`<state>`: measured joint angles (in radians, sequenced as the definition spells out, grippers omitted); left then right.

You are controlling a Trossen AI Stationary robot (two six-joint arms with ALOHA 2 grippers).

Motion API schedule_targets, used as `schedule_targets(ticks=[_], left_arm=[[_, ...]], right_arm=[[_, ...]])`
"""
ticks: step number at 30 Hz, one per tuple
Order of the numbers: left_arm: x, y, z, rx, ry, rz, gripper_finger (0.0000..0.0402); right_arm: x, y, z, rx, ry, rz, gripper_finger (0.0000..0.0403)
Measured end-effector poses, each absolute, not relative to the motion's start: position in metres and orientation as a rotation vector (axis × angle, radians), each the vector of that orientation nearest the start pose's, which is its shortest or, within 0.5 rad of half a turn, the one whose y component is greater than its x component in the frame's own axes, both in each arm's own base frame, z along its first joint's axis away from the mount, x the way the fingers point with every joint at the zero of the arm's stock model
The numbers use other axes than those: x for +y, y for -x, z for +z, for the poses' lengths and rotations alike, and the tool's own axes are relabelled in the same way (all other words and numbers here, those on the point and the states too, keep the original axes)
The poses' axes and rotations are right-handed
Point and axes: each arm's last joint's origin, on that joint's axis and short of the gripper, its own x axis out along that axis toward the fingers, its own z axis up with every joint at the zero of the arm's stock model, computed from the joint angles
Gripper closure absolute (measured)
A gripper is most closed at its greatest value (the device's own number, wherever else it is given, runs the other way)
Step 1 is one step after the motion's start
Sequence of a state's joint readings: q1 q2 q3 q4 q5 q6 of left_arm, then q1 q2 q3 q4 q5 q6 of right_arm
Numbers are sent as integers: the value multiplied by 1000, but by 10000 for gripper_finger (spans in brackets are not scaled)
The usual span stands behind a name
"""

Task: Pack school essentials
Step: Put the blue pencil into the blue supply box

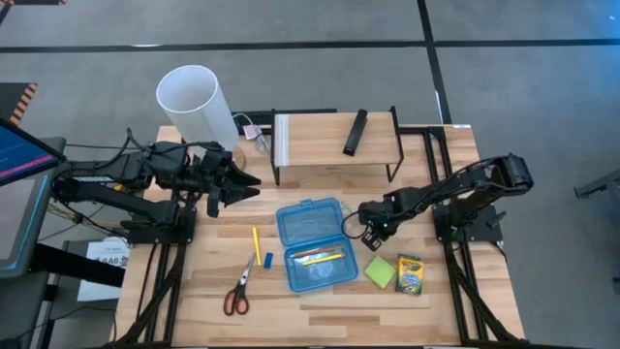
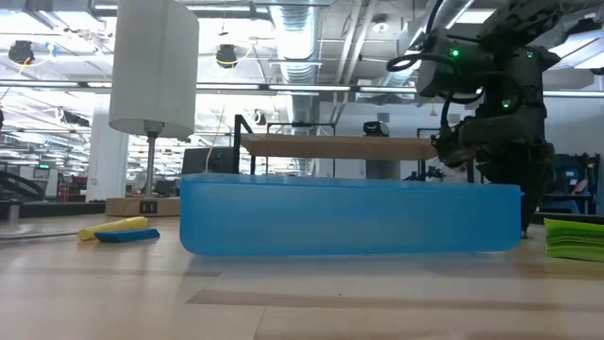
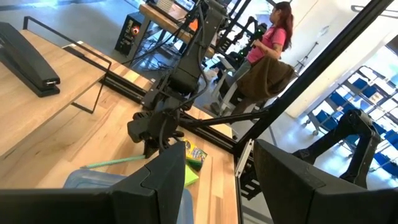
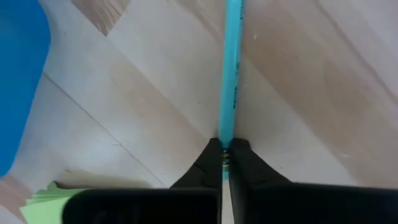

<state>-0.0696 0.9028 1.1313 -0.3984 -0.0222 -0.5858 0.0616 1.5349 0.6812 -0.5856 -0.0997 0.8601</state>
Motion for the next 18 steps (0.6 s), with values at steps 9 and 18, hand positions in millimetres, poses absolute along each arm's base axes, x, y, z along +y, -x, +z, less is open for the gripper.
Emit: schedule_targets(ticks=[9, 18], left_arm=[[-12, -176, 408, 178, 564, 3, 226], [-12, -176, 408, 177, 556, 2, 226]], right_arm=[[12, -214, 146, 1363, -790, -584, 402], [9, -209, 162, 1291, -822, -590, 402]])
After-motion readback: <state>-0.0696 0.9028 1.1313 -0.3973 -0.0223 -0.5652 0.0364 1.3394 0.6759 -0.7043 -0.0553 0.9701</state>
